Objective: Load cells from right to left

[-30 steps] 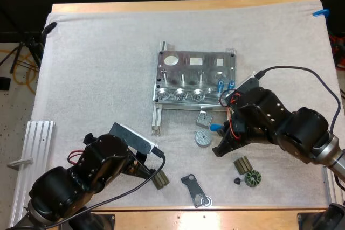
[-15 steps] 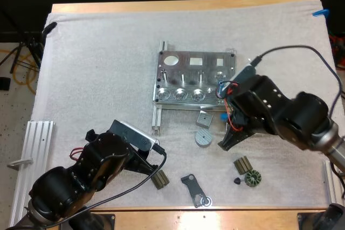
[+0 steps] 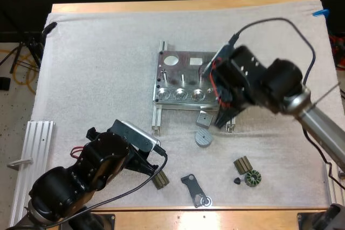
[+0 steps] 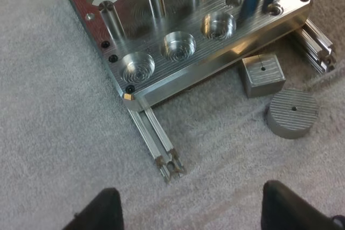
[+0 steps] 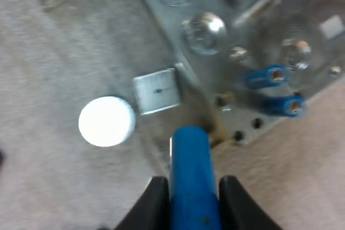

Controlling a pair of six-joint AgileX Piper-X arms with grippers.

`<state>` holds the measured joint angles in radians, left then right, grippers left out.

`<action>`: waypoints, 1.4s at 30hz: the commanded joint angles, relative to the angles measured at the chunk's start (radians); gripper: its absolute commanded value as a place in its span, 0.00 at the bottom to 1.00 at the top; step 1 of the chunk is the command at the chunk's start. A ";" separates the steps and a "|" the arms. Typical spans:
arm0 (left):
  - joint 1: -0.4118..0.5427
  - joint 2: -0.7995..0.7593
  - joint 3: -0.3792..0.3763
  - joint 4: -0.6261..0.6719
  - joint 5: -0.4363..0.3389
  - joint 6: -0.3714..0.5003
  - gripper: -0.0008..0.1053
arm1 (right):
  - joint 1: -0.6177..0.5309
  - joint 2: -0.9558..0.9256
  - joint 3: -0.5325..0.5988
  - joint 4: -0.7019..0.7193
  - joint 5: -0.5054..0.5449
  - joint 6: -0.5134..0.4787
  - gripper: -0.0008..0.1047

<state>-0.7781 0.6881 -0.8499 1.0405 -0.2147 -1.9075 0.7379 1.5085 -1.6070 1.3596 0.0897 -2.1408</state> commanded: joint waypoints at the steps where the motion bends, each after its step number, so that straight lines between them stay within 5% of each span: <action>1: 0.002 -0.005 -0.005 -0.015 -0.014 0.006 0.53 | -0.023 0.011 -0.031 0.024 -0.023 -0.042 0.13; 19: 0.002 -0.005 -0.005 -0.015 0.035 0.036 0.53 | -0.048 0.211 -0.166 0.066 -0.013 -0.395 0.13; 38: 0.002 -0.005 -0.005 -0.015 0.039 0.051 0.53 | -0.048 0.364 -0.189 -0.053 -0.012 -0.590 0.13; 42: 0.002 -0.005 -0.005 -0.015 0.039 0.051 0.53 | -0.048 0.398 -0.189 -0.059 0.024 -0.601 0.00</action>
<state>-0.7781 0.6881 -0.8499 1.0380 -0.1747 -1.8554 0.6902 1.9104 -1.7860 1.3054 0.1110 -2.7224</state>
